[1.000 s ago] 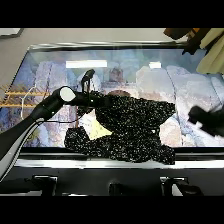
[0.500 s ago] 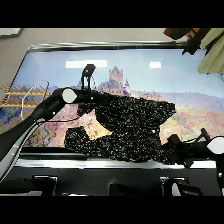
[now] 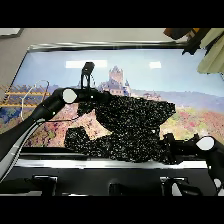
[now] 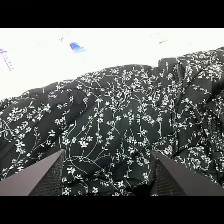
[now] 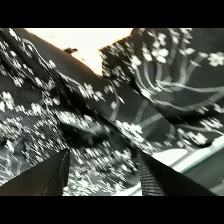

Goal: Fold the clothes and pants, and hang the long-sleeved shirts on hangers.

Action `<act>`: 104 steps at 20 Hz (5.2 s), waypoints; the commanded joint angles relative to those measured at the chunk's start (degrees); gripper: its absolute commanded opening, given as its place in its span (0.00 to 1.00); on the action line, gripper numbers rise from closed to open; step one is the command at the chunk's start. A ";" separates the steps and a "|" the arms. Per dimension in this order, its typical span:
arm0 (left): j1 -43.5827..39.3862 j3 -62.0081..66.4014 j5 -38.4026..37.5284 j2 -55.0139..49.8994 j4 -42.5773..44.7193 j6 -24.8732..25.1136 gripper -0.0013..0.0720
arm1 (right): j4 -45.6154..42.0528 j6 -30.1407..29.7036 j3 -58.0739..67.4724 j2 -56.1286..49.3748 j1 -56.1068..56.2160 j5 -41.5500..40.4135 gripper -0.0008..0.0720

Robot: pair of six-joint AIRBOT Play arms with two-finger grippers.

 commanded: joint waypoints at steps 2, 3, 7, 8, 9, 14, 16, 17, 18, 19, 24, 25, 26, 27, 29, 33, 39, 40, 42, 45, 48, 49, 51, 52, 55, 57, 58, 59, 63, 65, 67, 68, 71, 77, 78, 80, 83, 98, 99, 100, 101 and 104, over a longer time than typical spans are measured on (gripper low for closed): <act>0.02 0.02 0.22 0.02 0.09 0.02 0.86 | 3.19 -2.16 -0.22 -5.49 -0.02 -2.23 0.51; 0.02 0.02 0.20 0.02 0.09 0.02 0.86 | 4.04 -3.13 -0.22 -5.95 -0.02 -1.22 0.39; -0.09 0.02 -1.92 0.02 0.09 2.95 0.86 | 4.17 -5.35 -0.20 -4.24 -0.04 1.64 0.06; -0.31 0.02 -2.40 -0.04 0.13 4.74 0.86 | 4.17 -5.35 -0.20 -3.30 -0.04 1.99 0.06; -0.72 0.04 -2.34 -0.26 0.13 6.51 0.86 | 4.09 -5.33 -0.20 -2.43 -0.04 2.32 0.06; -6.25 0.79 -0.74 -5.16 0.09 19.76 0.86 | 2.45 -5.73 -0.20 0.07 -0.04 4.98 0.06; -9.33 3.76 -0.04 -8.44 0.09 23.71 0.86 | 2.43 -6.60 -0.20 0.04 -0.04 5.33 0.06; -10.84 5.90 0.24 -10.32 0.09 24.85 0.86 | 2.34 -6.64 -0.20 0.04 -0.04 5.31 0.06; -11.93 8.13 0.24 -12.13 0.07 25.24 0.86 | 2.19 -6.64 -0.20 0.04 -0.04 5.25 0.06; -12.90 10.56 0.24 -14.16 0.07 25.24 0.85 | 1.88 -6.67 -0.20 0.04 -0.04 5.14 0.06; -14.99 18.97 0.31 -21.90 0.04 25.90 0.85 | 1.40 -6.95 -0.20 0.04 -0.04 5.09 0.06; -15.28 19.58 0.46 -22.56 0.04 27.78 0.85 | 1.40 -7.28 -0.20 0.04 -0.02 5.07 0.06; -15.45 19.58 1.27 -22.84 0.04 29.55 0.85 | 1.40 -7.52 -0.20 0.04 -0.04 5.05 0.06; -15.58 19.56 1.77 -23.08 0.04 30.95 0.85 | 1.40 -7.72 -0.20 0.04 -0.04 5.03 0.06; -15.58 19.56 1.70 -23.43 0.04 32.65 0.85 | 1.40 -8.41 -0.20 0.04 -0.04 5.03 0.06; -15.63 19.56 3.67 -23.74 0.04 35.26 0.85 | 1.40 -9.22 -0.20 0.07 -0.04 5.07 0.06; -18.08 19.56 7.08 -24.35 0.02 37.29 0.84 | 1.42 -10.08 -0.20 0.04 -0.04 5.09 0.06; -18.56 19.56 7.19 -24.57 0.02 37.29 0.84 | 1.40 -10.12 -0.20 0.04 -0.04 5.14 0.06; -19.28 19.56 8.09 -25.11 0.02 37.29 0.84 | 1.40 -10.27 -0.20 0.04 -0.04 5.22 0.06; -19.56 19.56 12.35 -25.31 0.04 37.27 0.84 | 1.40 -10.56 -0.20 0.04 -0.02 5.66 0.06; -19.52 19.56 15.72 -25.33 0.04 37.27 0.83 | 1.40 -11.58 -0.20 0.04 -0.04 5.81 0.06; -19.52 19.56 15.74 -25.38 0.04 37.27 0.83 | 1.40 -11.58 -0.20 0.04 -0.04 5.81 0.06; -19.58 19.56 15.72 -25.51 0.02 37.27 0.77 | 1.40 -11.58 -0.20 0.04 -0.02 5.79 0.06; -19.58 19.58 15.72 -25.64 0.00 37.27 0.61 | 1.40 -11.74 -0.20 0.04 -0.04 5.79 0.06; -19.65 19.58 15.89 -25.92 -2.36 37.27 0.60 | 1.38 -11.78 -0.20 0.04 -0.04 5.97 0.06; -20.00 19.58 16.55 -26.01 -3.67 37.27 0.60 | 1.38 -11.78 -0.20 0.04 -0.04 5.95 0.06; -20.20 19.58 16.72 -26.01 -3.69 37.27 0.60 | 1.38 -11.78 -0.20 0.04 -0.02 5.97 0.06; -20.41 19.58 16.81 -26.01 -3.69 37.27 0.60 | 1.38 -11.78 -0.20 0.04 -0.04 5.97 0.06; -21.33 19.58 16.74 -26.01 -3.72 37.24 0.20 | 1.38 -11.80 -0.20 0.04 -0.04 6.01 0.06; -21.44 19.58 17.03 -26.01 -5.70 37.24 0.05 | 1.38 -11.80 -0.20 0.04 -0.04 6.14 0.06; -21.38 19.58 17.38 -25.94 -6.71 37.27 0.05 | 1.38 -12.09 -0.20 0.04 -0.02 6.21 0.06; -21.29 19.58 17.35 -25.79 -6.71 37.24 0.05 | 1.40 -12.52 -0.20 0.04 -0.04 6.27 0.06; -20.76 19.74 17.27 -24.48 -7.58 33.11 0.05 | -0.02 -13.99 0.94 0.04 -0.04 7.43 0.06; -15.02 30.42 6.71 -20.02 -4.85 16.48 0.04 | -9.57 -14.78 20.90 -0.15 -0.04 7.04 0.06; -13.44 33.81 3.02 -19.89 -3.30 12.48 0.04 | -10.64 -14.82 25.33 -0.57 -0.04 7.08 0.06; -9.99 41.59 -5.40 -19.89 -0.81 5.81 0.04 | -10.40 -15.87 34.18 -2.62 -0.04 5.79 0.06; -5.27 44.68 -7.32 -16.74 -0.81 -2.01 0.04 | -6.47 -18.80 47.52 -8.98 -0.02 2.89 0.06; 10.67 43.45 -7.58 6.88 -0.83 -8.94 0.05 | -9.86 -25.14 97.29 -29.46 18.01 -13.73 0.06; 10.97 43.45 -7.61 8.48 -0.83 -9.62 0.04 | -9.66 -25.81 97.29 -28.02 18.01 -14.93 0.06; 11.17 43.45 -7.58 10.21 -0.81 -9.57 0.05 | -9.35 -27.06 97.29 -26.56 18.01 -16.52 0.06; 11.26 43.45 -7.67 11.87 -0.83 -9.84 0.04 | -8.90 -28.26 97.29 -25.11 18.01 -17.88 0.06; 11.32 43.43 -8.81 16.68 -0.83 -11.08 0.04 | -8.90 -30.08 97.26 -20.65 18.01 -18.25 0.06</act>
